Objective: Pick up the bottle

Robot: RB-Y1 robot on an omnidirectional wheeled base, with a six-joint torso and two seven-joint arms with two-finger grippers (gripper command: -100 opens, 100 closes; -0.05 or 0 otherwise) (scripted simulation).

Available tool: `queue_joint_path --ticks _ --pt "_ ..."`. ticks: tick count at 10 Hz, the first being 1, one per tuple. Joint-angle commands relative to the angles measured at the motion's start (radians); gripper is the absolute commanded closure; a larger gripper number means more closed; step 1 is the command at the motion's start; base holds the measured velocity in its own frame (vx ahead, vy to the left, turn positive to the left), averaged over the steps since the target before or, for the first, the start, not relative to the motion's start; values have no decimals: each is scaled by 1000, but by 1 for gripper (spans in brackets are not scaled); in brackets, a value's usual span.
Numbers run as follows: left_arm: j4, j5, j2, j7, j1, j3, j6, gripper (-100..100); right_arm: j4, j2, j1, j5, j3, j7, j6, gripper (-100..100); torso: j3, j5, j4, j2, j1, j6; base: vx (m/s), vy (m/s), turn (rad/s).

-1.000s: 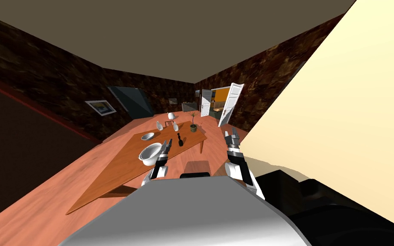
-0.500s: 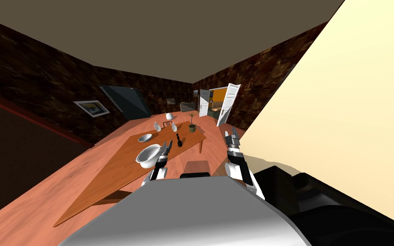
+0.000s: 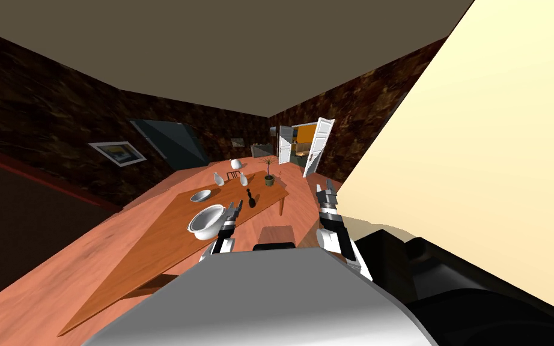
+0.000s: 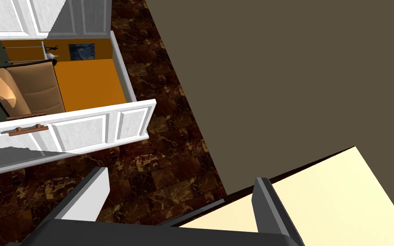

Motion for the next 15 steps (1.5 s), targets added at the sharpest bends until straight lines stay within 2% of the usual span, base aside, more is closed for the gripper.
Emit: queue_joint_path --ticks 1,2,3,4,5,6,8,9,10,11,13,14,15 --pt "50 -10 3 -37 -14 7 -23 -100 0 0 0 0 0 0 0 0 0 0 0 0 0 0 10 15 -136" --pt "74 -10 3 -37 -14 7 -23 -100 0 0 0 0 0 0 0 0 0 0 0 0 0 1 11 21 -91" --pt "117 -20 5 -72 -28 14 -43 -100 0 0 0 0 0 0 0 0 0 0 0 0 0 0 12 23 -131" --pt "134 -20 5 -72 -28 14 -43 -100 0 0 0 0 0 0 0 0 0 0 0 0 1 0 12 21 -78" --pt "172 -31 8 -106 -40 21 -63 -100 0 0 0 0 0 0 0 0 0 0 0 0 0 0 16 20 -149" --pt "191 -31 8 -106 -40 21 -63 -100 0 0 0 0 0 0 0 0 0 0 0 -1 0 0 16 18 -86" --pt "268 -52 13 -169 -63 35 -97 -100 0 0 0 0 0 0 0 0 -1 0 0 -1 0 0 30 17 -201" --pt "297 -52 13 -169 -63 35 -97 -100 0 0 0 0 0 0 0 0 -1 0 0 -2 0 0 28 20 -46" --pt "331 -63 17 -197 -73 41 -113 -100 0 0 0 0 0 0 0 0 -1 0 0 -1 0 0 30 16 -89" --pt "345 -63 17 -197 -73 41 -113 -100 0 0 0 0 0 0 0 0 -1 0 0 -2 0 0 23 12 -64" --pt "429 -83 25 -248 -91 53 -140 -100 0 0 0 0 0 0 0 0 -1 0 0 -2 0 0 37 12 -142" --pt "454 -93 29 -269 -99 59 -151 -100 0 0 0 0 0 0 0 0 -1 0 0 -2 0 0 58 21 -211" --pt "466 -93 29 -269 -99 59 -151 -100 0 0 0 0 0 0 0 0 -2 0 -1 -3 0 0 41 19 -57"
